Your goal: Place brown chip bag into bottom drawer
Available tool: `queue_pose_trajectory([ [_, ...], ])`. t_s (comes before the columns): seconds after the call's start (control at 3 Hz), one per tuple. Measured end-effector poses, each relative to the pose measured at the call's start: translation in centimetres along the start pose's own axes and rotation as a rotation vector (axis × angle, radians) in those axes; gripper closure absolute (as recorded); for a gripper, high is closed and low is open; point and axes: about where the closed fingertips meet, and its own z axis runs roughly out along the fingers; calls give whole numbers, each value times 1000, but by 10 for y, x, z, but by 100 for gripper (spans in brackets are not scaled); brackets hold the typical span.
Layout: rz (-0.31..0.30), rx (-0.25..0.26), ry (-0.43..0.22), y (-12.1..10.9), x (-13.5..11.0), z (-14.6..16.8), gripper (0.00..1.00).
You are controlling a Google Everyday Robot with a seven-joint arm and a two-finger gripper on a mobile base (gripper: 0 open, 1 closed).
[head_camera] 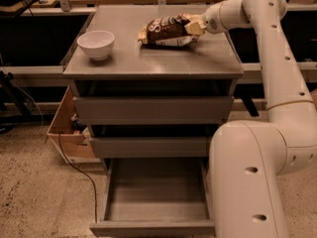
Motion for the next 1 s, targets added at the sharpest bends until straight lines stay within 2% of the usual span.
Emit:
queue_pose_trajectory([
  [0.33, -15, -101, 32, 23, 17, -27, 100],
  [0.67, -14, -174, 51, 48, 32, -57, 100],
  [1.0, 3, -229, 86, 71, 52, -51, 100],
])
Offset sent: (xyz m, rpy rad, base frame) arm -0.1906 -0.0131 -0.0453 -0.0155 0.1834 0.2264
